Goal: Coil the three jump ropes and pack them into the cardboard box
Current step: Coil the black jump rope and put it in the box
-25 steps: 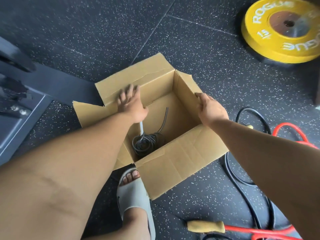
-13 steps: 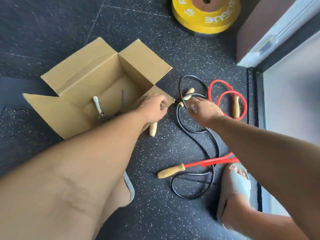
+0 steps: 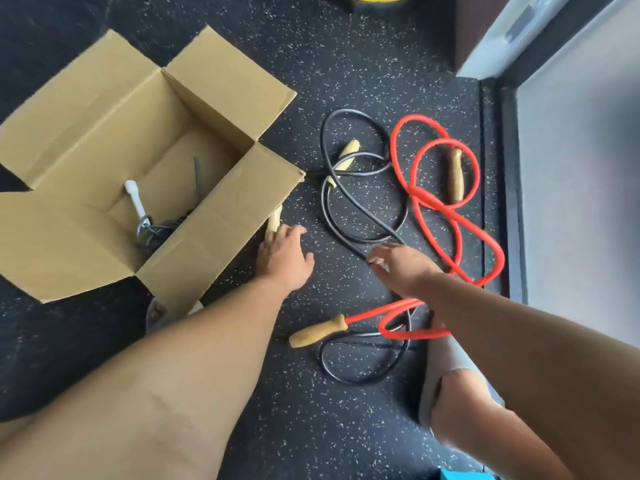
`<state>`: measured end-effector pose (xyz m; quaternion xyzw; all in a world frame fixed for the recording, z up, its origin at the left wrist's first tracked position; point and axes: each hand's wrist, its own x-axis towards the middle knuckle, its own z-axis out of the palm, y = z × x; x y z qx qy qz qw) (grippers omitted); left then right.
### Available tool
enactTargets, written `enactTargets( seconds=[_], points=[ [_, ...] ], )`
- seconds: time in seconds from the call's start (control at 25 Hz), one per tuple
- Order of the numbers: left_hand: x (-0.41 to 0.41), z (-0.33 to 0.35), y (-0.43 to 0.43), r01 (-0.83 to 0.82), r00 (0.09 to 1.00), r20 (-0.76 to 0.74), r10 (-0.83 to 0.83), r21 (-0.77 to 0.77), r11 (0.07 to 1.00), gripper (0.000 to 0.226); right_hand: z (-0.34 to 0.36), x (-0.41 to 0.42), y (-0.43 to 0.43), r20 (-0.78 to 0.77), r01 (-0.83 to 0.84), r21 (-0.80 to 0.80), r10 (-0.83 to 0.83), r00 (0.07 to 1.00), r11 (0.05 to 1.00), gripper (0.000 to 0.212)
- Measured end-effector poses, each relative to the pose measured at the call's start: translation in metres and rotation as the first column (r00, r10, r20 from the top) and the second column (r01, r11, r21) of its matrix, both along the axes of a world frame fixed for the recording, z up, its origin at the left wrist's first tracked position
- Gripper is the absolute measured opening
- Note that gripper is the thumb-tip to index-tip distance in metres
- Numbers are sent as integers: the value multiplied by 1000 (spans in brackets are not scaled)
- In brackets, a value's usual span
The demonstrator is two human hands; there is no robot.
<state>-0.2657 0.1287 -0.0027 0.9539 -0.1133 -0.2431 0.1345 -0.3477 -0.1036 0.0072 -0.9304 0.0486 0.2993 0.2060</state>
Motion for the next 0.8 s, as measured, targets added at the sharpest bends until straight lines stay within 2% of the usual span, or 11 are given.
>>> enactTargets(
  seconds=[0.12,0.24,0.32,0.4,0.48,0.56,0.64,0.72,0.8],
  points=[
    [32,-15,-7,-157,987,40,156,47,986,66,-18,31,2,4,3,34,-3,1000,999,28],
    [54,-35,-16,-197,980,26,196,83,977,72,-35,58,9,9,-24,79,23,1000,997,29],
    [65,-35,-24,-181,983,-17,185,137,974,65,-44,69,15,12,-35,92,34,999,995,31],
    [77,-38,-31,-207,968,-117,223,131,970,49,-49,78,18,16,-41,98,39,999,994,32],
    [79,-45,-32,-218,969,-92,230,125,968,41,-48,85,18,23,-50,109,48,999,993,34],
    [68,-46,-25,-256,963,-69,260,53,965,29,-41,87,17,69,-47,122,39,997,991,41],
    [57,-35,-24,-269,954,-153,257,-67,961,24,-29,88,16,192,-38,98,19,981,994,59],
    [52,0,-35,-261,953,-202,226,-169,951,26,-8,89,12,322,-11,24,3,947,1000,80],
    [56,49,-54,-183,976,-169,136,-308,933,25,22,94,8,374,69,-64,-41,926,996,84]
  ],
)
